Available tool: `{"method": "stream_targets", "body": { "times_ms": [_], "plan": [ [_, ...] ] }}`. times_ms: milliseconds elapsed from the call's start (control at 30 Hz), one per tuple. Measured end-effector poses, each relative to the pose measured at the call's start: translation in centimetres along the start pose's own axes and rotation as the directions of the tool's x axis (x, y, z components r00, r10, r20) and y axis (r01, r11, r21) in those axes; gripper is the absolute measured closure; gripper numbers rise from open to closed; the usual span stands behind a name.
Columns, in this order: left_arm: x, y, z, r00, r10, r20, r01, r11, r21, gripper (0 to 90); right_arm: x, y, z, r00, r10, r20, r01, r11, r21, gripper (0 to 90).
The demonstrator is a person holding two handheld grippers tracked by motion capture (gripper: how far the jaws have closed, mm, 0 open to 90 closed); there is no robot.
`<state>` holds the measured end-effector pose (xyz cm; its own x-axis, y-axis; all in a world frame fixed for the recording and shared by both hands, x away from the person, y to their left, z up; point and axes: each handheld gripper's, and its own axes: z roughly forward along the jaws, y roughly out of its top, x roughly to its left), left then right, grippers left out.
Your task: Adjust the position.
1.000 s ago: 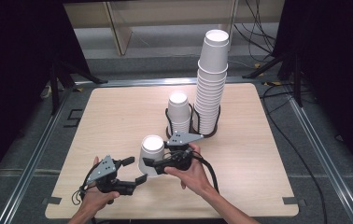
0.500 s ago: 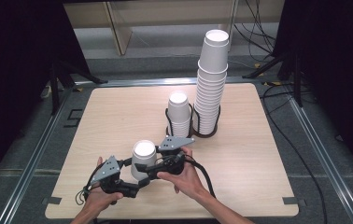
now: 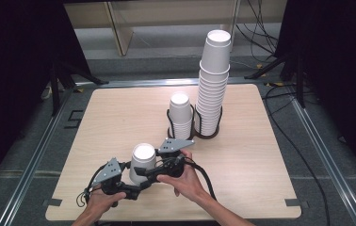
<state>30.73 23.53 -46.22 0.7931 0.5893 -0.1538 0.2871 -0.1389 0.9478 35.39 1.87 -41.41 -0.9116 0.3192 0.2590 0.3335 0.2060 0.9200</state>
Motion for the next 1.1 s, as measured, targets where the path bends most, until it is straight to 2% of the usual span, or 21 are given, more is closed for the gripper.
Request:
{"method": "stream_targets", "body": {
  "times_ms": [100,167,200,300,333,433,500,533,600,633,667,700,733,767,800,833,867,933,967,1033,1100],
  "plan": [
    [-0.1,0.1,-0.1,0.9999,0.012,-0.008,-0.012,0.9997,0.023,12.7,-0.1,0.0,-0.1,0.9997,0.021,-0.013,-0.02,0.9997,0.011,19.1],
    [0.0,0.1,-0.1,0.9996,0.029,0.0,-0.029,0.9991,0.03,13.9,-0.3,0.2,-0.2,0.9998,0.005,-0.018,-0.005,0.9997,0.024,18.3],
    [-0.1,0.1,-0.1,0.9995,0.031,0.0,-0.031,0.9989,0.035,14.1,-0.2,0.2,-0.3,0.9988,0.038,-0.032,-0.037,0.9987,0.037,17.1],
    [-0.1,0.1,-0.2,0.9982,0.059,-0.005,-0.059,0.9962,0.064,14.7,-0.4,0.6,-0.5,0.9996,0.008,-0.029,-0.007,0.999,0.045,15.3],
    [-0.2,0.1,-0.1,0.9977,0.067,0.008,-0.067,0.9965,0.049,14.9,-0.5,1.0,-0.9,0.9985,0.009,-0.054,-0.004,0.9967,0.081,15.2],
    [-0.3,0.3,-0.2,0.9937,0.11,0.018,-0.112,0.9894,0.093,15.3,-0.6,1.8,-1.7,0.9966,-0.023,-0.078,0.031,0.9943,0.101,15.2],
    [-0.4,0.3,-0.3,0.9926,0.121,0.015,-0.122,0.9862,0.112,15.5,-0.6,2.0,-1.9,0.9953,-0.018,-0.095,0.028,0.9937,0.108,15.2],
    [-0.5,0.2,-0.1,0.9922,0.122,0.027,-0.124,0.9869,0.103,15.6,-0.6,2.5,-2.4,0.9923,-0.049,-0.113,0.063,0.9905,0.122,15.3],
    [-0.6,0.3,-0.1,0.9878,0.152,0.033,-0.155,0.979,0.132,15.9,-0.5,3.0,-2.8,0.9912,-0.071,-0.112,0.087,0.9868,0.137,15.3],
    [-0.7,0.3,-0.1,0.9857,0.165,0.031,-0.168,0.9761,0.138,15.9,-0.4,3.2,-3.1,0.9912,-0.062,-0.117,0.079,0.9852,0.152,15.3],
    [-0.8,0.3,-0.2,0.9833,0.18,0.029,-0.182,0.9703,0.159,16.0,-0.5,3.4,-3.2,0.9886,-0.092,-0.119,0.11,0.9818,0.155,15.3],
    [-0.8,0.3,-0.1,0.9831,0.179,0.038,-0.183,0.9706,0.156,16.1,-0.5,3.5,-3.4,0.9864,-0.107,-0.125,0.127,0.9772,0.17,15.3],
    [-0.8,0.3,0.0,0.9827,0.18,0.043,-0.185,0.9699,0.158,16.2,-0.5,3.7,-3.6,0.9844,-0.118,-0.13,0.142,0.9719,0.188,15.3],
    [-0.9,0.4,-0.1,0.9811,0.188,0.045,-0.193,0.9644,0.18,16.3,-0.4,3.7,-3.6,0.9852,-0.107,-0.134,0.134,0.9678,0.213,15.4],
    [-0.9,0.3,-0.1,0.98,0.193,0.049,-0.199,0.9629,0.183,16.3,-0.5,3.7,-3.7,0.9793,-0.144,-0.142,0.174,0.9592,0.223,15.4],
    [-0.9,0.4,-0.1,0.9759,0.21,0.06,-0.217,0.9561,0.197,16.4,-0.4,3.7,-3.7,0.9779,-0.151,-0.145,0.182,0.9548,0.235,15.4],
    [-1.0,0.3,-0.1,0.9756,0.211,0.059,-0.219,0.9546,0.202,16.5,-0.4,3.6,-3.6,0.9754,-0.156,-0.156,0.193,0.9465,0.259,15.5],
    [-1.1,0.3,0.0,0.9737,0.219,0.064,-0.227,0.9488,0.219,16.6,-0.2,3.5,-3.7,0.9801,-0.136,-0.145,0.174,0.9399,0.294,15.5],
    [-1.1,0.3,0.0,0.9711,0.225,0.079,-0.238,0.9435,0.231,16.6,-0.4,3.5,-3.5,0.9728,-0.169,-0.159,0.208,0.9365,0.282,15.6],
    [-1.2,0.2,0.1,0.9716,0.222,0.082,-0.235,0.9431,0.235,16.7,-0.4,3.4,-3.3,0.9712,-0.175,-0.162,0.217,0.93,0.297,15.5],
    [-1.2,0.2,0.1,0.9659,0.245,0.085,-0.258,0.9321,0.254,16.7,-0.4,3.4,-3.2,0.9685,-0.185,-0.167,0.231,0.9188,0.32,15.6]
  ]
}}
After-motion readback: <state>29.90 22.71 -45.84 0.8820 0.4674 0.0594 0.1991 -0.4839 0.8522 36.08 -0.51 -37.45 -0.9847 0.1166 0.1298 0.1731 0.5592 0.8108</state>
